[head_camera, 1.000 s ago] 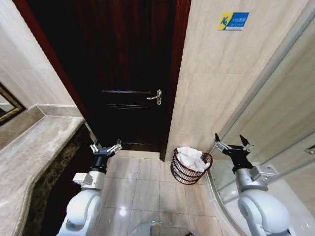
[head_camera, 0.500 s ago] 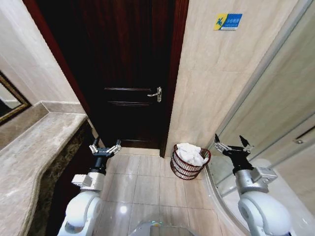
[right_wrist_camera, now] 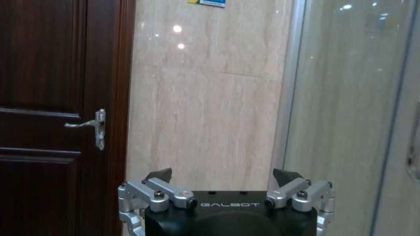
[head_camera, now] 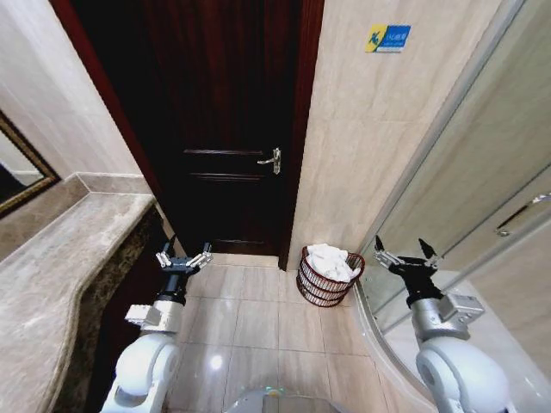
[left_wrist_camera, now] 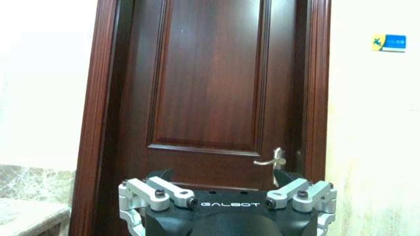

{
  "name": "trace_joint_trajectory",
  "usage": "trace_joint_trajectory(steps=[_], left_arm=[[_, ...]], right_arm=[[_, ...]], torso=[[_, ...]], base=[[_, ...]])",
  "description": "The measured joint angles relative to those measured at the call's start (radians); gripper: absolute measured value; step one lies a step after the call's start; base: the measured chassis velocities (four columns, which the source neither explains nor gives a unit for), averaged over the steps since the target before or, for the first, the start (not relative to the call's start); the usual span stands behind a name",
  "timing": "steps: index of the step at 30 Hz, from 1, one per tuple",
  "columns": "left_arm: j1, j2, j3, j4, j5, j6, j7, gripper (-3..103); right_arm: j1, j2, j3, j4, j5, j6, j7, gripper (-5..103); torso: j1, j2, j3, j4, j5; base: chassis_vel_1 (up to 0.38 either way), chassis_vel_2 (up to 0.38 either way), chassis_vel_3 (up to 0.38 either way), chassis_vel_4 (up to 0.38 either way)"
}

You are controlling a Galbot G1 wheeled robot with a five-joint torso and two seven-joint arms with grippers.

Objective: Discard the used towel into the hamper.

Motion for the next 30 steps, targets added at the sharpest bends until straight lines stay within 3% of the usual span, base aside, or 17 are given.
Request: trace_joint_trajectory(steps=[30], left_arm=[[-0.013,-0.008,0.003,0.005,-0.003,0.013,0.000,100]], right_arm=[[0.010,0.004,-0.047,-0.015,-0.027,0.012,-0.003,100]], torso=[[0.000,0.000,0.000,-0.0001,0.0001]], base=[[0.137,-0.141,-0.140,0.139]])
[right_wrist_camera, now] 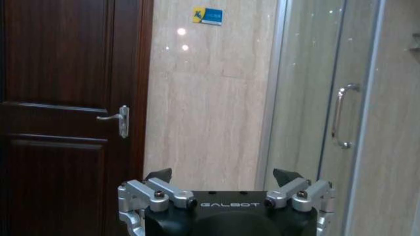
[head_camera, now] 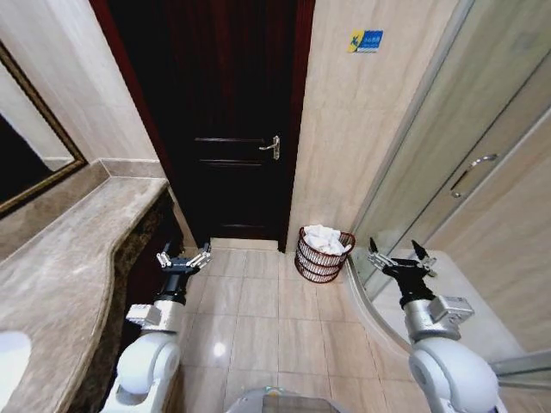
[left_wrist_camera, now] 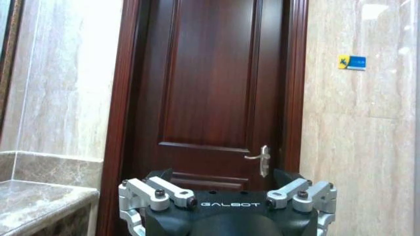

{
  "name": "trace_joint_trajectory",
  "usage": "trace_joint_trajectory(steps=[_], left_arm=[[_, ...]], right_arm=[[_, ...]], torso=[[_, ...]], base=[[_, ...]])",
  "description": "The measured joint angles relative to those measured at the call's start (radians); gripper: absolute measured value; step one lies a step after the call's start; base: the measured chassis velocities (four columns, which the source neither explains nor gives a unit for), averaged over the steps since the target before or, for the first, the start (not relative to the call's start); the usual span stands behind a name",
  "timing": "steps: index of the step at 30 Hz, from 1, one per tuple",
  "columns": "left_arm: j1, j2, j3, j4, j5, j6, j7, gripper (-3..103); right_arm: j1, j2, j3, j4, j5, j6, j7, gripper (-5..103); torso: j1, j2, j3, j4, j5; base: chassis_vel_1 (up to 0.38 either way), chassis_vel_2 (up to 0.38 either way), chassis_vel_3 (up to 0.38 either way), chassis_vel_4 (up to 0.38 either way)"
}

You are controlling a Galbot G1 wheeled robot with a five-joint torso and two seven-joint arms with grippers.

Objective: Discard the used towel into the hamper.

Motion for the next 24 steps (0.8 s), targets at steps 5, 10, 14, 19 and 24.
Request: trace_joint_trajectory(steps=[5,10,14,19,24], left_arm=[[0.002,-0.002,-0.001,-0.003,0.001,-0.001,0.000,100],[0.003,-0.004,-0.001,-0.006,0.000,-0.007,0.000,100],[0.005,-0.009,-0.002,-0.009,0.000,0.003,-0.002,100],[0.008,-0.016,-0.002,-0.012,0.009,0.021,-0.002,100],[0.002,-0.019,0.003,0.000,0.020,-0.002,-0.017,100]], right_arm=[[-0.004,0.001,-0.002,-0.002,-0.003,0.004,0.000,100],[-0.010,0.001,0.001,-0.001,-0.003,0.006,0.000,100],[-0.021,0.004,0.003,-0.001,-0.003,0.012,-0.001,100],[-0.026,0.007,0.000,-0.001,-0.008,0.017,-0.005,100],[-0.023,0.007,-0.004,-0.001,-0.010,0.018,-0.006,100]], torso=[[0.000,0.000,0.000,0.0003,0.0001],[0.000,0.000,0.000,0.0001,0.0000],[0.000,0.000,0.000,0.0001,-0.0001],[0.000,0.000,0.000,0.0000,-0.0001],[0.000,0.000,0.000,0.0003,0.0000]], base=[[0.143,-0.135,-0.138,0.128],[0.095,-0.114,-0.098,0.103],[0.085,-0.098,-0.085,0.093],[0.097,-0.089,-0.098,0.091],[0.111,-0.072,-0.070,0.122]])
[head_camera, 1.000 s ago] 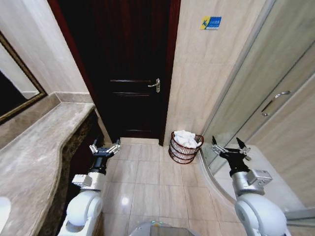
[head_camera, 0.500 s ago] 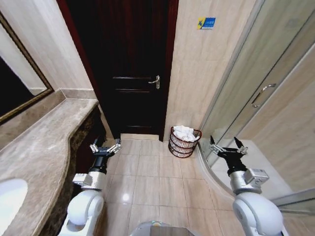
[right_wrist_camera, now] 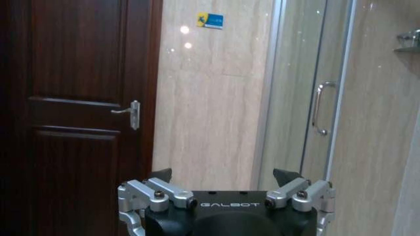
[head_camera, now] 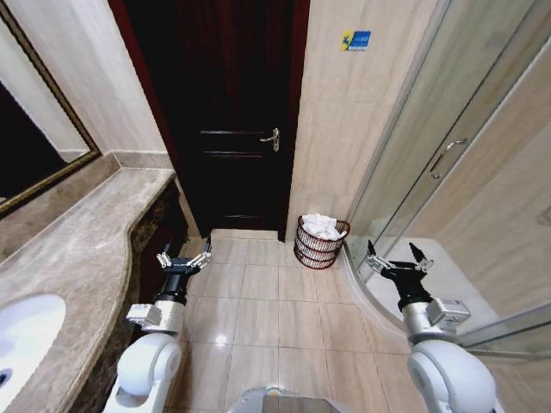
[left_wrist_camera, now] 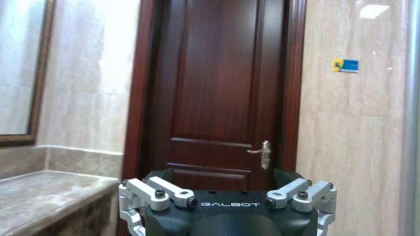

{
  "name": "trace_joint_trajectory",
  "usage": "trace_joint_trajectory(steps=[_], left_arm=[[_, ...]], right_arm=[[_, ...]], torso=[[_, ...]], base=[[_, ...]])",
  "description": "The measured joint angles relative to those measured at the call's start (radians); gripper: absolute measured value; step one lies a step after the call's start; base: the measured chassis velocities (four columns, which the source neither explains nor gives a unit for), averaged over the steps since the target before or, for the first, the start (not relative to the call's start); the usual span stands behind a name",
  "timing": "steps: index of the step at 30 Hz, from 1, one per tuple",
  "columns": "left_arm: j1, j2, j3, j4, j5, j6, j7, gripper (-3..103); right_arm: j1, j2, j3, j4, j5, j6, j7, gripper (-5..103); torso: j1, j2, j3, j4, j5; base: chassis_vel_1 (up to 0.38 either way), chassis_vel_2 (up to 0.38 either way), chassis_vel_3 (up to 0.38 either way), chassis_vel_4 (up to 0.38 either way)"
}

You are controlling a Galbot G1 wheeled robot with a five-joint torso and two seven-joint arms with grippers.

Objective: Discard the used towel into the hamper.

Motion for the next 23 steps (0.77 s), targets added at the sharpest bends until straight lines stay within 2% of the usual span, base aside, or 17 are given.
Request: trace_joint_trajectory(steps=[3,11,23], left_arm=[[-0.007,0.001,0.001,0.015,0.005,-0.024,-0.008,100],[-0.005,0.004,0.001,0.015,0.003,-0.020,-0.009,100],[-0.010,0.011,0.004,0.001,-0.006,0.030,-0.009,100]], right_arm=[[0.004,0.000,-0.005,-0.007,0.000,0.025,-0.002,100],[0.009,0.000,-0.009,-0.012,-0.002,0.033,-0.007,100],[0.027,-0.002,-0.017,-0.015,-0.014,0.021,-0.003,100]], torso=[[0.000,0.000,0.000,-0.0001,0.0001],[0.000,0.000,0.000,-0.0002,0.0000],[0.000,0.000,0.000,-0.0002,0.0000]], base=[[0.058,-0.059,-0.037,0.074],[0.005,-0.013,-0.010,0.006],[0.000,0.000,0.000,0.000]])
